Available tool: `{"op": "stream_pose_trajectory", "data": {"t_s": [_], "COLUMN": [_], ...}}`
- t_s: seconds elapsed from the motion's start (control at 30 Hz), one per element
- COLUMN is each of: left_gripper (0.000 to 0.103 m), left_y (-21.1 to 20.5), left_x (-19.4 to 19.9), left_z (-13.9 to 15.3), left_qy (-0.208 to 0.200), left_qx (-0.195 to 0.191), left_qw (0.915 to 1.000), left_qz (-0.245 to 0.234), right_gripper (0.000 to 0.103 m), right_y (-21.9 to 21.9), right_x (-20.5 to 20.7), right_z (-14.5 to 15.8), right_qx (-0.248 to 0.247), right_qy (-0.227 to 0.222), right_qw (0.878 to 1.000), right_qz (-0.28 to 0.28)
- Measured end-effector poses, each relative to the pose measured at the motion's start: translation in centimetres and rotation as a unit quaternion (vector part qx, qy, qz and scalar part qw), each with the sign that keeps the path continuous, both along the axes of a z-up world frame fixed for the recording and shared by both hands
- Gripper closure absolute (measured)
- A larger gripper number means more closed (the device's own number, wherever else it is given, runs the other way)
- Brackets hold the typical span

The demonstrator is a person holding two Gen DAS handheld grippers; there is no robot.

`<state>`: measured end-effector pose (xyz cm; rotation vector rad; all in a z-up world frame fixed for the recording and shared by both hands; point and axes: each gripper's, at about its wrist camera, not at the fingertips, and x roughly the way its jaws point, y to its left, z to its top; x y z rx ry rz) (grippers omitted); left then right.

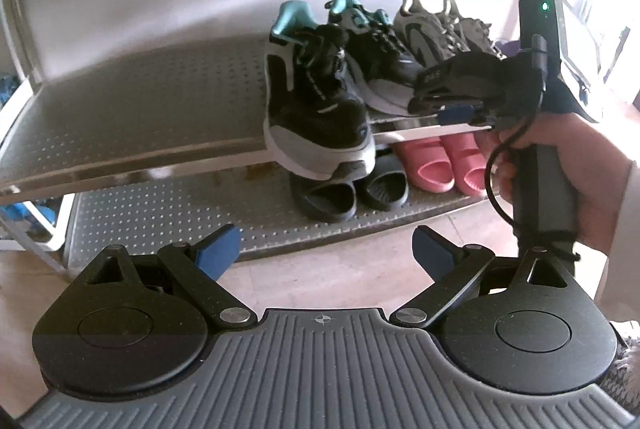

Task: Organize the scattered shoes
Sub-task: 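Carry the black-teal sneakers with the right tool onto the middle shelf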

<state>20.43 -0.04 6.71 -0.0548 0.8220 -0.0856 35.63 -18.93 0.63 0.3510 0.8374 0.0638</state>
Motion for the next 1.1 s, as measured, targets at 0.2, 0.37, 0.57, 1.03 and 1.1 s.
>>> {"op": "stream_pose_trajectory", "data": {"t_s": [0.2, 0.37, 0.57, 1.03, 1.1], "left_gripper": [0.007, 0.007, 0.007, 0.007, 0.007], "left_y": [1.3, 2.9, 4.4, 6.2, 6.3], "left_x": [-0.7, -1.4, -2.3, -3.3, -3.4], "left_z": [0.0, 0.5, 1.1, 1.1, 1.2], "left_qy": [0.004, 0.0, -0.009, -0.001, -0.002], "left_qx": [0.007, 0.004, 0.004, 0.003, 0.002], "left_qw": [0.9998, 0.9991, 0.9977, 0.9969, 0.9969], "left_qz": [0.018, 0.042, 0.067, 0.079, 0.078], "right_gripper": [0.047, 0.045, 0.033, 0.035, 0.036], "right_y": [0.2, 2.5, 6.1, 11.2, 11.5], "right_x": [-0.8, -3.5, -7.0, -4.4, -3.7], "right_z": [0.7, 1.2, 1.2, -0.8, -0.7], "right_qx": [0.003, -0.026, -0.095, -0.052, -0.046], "right_qy": [0.007, 0.053, 0.0, -0.027, -0.033], "right_qw": [1.0, 0.988, 0.951, 0.983, 0.986], "right_qz": [0.021, 0.144, 0.293, 0.177, 0.159]}}
